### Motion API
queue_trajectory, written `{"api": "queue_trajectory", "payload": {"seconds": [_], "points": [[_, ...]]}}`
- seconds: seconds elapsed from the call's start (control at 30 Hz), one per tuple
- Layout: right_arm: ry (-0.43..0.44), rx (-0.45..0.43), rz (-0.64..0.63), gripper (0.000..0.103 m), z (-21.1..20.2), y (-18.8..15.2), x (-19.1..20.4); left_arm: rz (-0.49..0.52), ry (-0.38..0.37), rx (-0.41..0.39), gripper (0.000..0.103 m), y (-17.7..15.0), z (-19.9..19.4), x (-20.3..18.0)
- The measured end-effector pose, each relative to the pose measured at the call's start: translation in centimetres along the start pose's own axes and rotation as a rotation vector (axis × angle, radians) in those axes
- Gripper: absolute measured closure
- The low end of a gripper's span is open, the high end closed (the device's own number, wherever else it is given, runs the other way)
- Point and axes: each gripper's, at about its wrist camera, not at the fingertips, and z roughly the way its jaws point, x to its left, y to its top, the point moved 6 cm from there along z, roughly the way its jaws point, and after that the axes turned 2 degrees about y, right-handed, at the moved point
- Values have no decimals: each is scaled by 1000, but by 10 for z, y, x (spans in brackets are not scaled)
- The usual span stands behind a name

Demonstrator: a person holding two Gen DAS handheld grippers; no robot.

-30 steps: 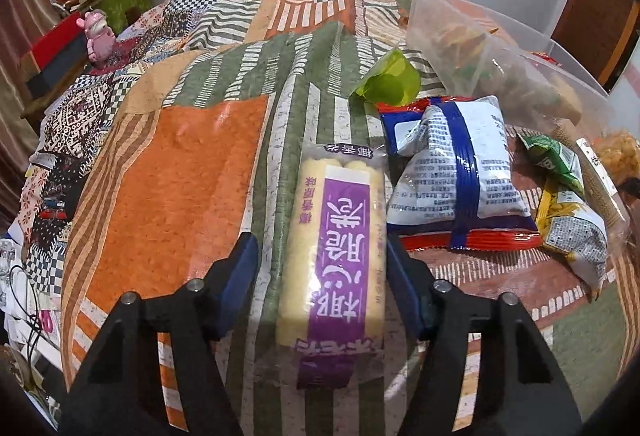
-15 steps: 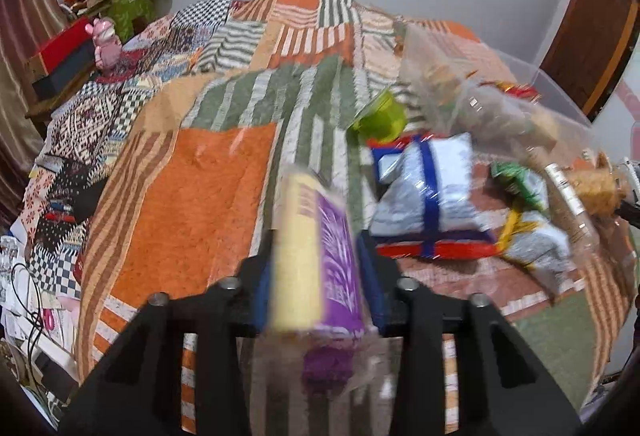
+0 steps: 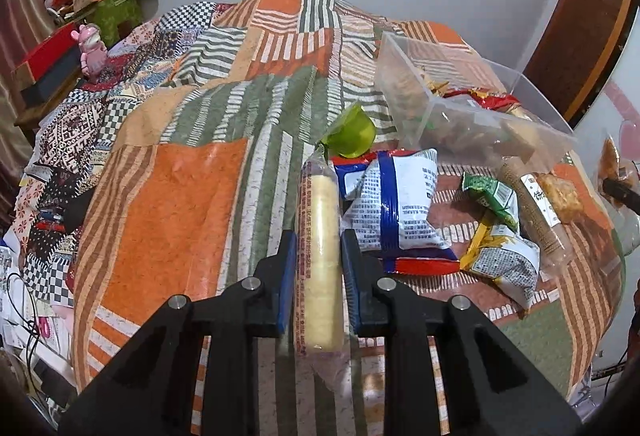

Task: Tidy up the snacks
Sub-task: 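Place the stick pack in the box with the left gripper while the right places the fried-ball bag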

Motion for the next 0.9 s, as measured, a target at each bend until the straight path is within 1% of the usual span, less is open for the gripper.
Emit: {"api": "queue_trajectory", "payload": {"seconds": [0.13, 0.27, 0.37, 0.53, 0.7, 0.9], "points": [[1, -23, -4, 66, -3, 10, 0, 6, -2, -38, 81, 12, -14, -1], [2, -50, -23, 66, -4, 24, 5, 15, -29, -83, 81, 35, -28, -10], [4, -75, -46, 66, -4, 36, 12, 31, -46, -122, 81, 56, -36, -22], [21, -99, -70, 66, 3, 56, 22, 77, -84, -172, 81, 88, -40, -53], [25, -112, -108, 66, 15, 74, 34, 120, -122, -196, 81, 113, -33, -86], [19, -103, -124, 66, 40, 88, 40, 138, -166, -190, 81, 136, -12, -118]]}}
